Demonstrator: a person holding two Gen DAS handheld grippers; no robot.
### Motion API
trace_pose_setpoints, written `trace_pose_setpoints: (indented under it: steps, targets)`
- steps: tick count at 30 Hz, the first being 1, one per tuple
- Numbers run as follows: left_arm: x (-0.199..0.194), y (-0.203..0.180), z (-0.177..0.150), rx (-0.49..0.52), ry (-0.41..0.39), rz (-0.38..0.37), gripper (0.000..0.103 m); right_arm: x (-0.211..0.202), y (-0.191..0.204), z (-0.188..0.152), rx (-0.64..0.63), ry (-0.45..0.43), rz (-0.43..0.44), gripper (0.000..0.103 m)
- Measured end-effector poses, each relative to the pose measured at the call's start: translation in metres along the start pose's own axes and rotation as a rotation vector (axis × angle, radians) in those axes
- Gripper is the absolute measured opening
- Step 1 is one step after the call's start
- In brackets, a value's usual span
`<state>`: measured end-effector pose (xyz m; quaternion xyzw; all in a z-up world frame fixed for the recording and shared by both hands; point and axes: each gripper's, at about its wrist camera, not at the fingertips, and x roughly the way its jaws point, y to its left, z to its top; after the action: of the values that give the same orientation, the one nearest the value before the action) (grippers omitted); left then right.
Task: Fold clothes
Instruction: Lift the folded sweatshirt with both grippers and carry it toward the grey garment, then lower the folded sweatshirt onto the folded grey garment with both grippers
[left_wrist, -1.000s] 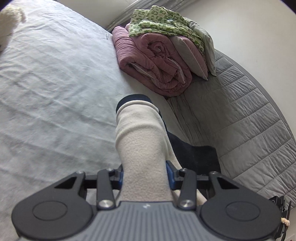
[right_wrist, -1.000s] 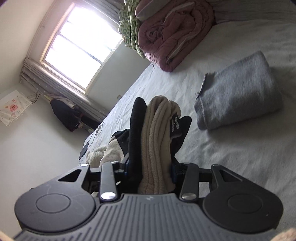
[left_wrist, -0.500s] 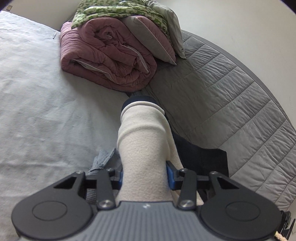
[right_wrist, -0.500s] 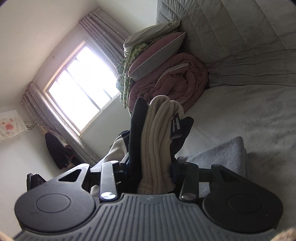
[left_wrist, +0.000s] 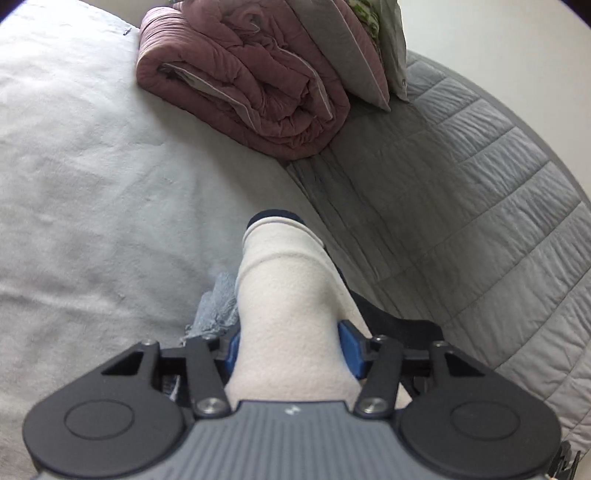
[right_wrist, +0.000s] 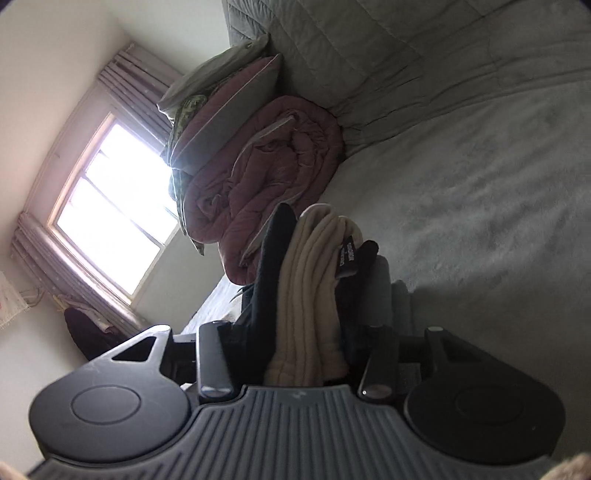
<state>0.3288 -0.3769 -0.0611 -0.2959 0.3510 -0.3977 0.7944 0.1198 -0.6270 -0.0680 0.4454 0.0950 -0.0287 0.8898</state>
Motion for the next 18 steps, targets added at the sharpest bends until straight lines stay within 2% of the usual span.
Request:
trace_pose_setpoints:
  steps: [2, 5, 8, 9, 11, 12, 13, 15, 17, 18]
  targets:
    - [-0.006, 0.0, -0.001, -0.011, -0.027, -0.002, 0.055, -0.006, 0.002, 0.005, 0.016, -0.002, 0.016, 0.052]
    - [-0.015, -0.01, 0.005, 0.028, -0.086, 0.045, 0.055, -0.019, 0.008, 0.013, 0.007, -0.043, 0.023, 0.053]
    - [-0.029, -0.022, 0.008, 0.1, -0.197, 0.09, 0.054, -0.034, 0.021, 0.019, -0.092, -0.146, 0.002, 0.055]
    - [-0.033, -0.027, 0.009, 0.126, -0.234, 0.1, 0.05, -0.038, 0.028, 0.02, -0.146, -0.177, -0.002, 0.055]
    - [-0.039, -0.038, 0.008, 0.198, -0.274, 0.095, 0.038, -0.046, 0.049, 0.013, -0.299, -0.244, -0.04, 0.042]
    - [-0.041, -0.042, 0.005, 0.228, -0.282, 0.088, 0.034, -0.047, 0.059, 0.007, -0.379, -0.263, -0.053, 0.037]
    - [-0.041, -0.045, 0.001, 0.256, -0.284, 0.073, 0.032, -0.046, 0.068, 0.0, -0.458, -0.273, -0.06, 0.028]
    - [-0.039, -0.047, -0.01, 0.29, -0.262, 0.053, 0.02, -0.037, 0.077, -0.016, -0.569, -0.261, -0.06, 0.018]
    - [-0.034, -0.046, -0.022, 0.325, -0.242, 0.06, 0.018, -0.025, 0.077, -0.029, -0.651, -0.223, -0.084, 0.007]
    - [-0.032, -0.044, -0.027, 0.346, -0.244, 0.075, 0.018, -0.017, 0.074, -0.033, -0.675, -0.198, -0.142, 0.005]
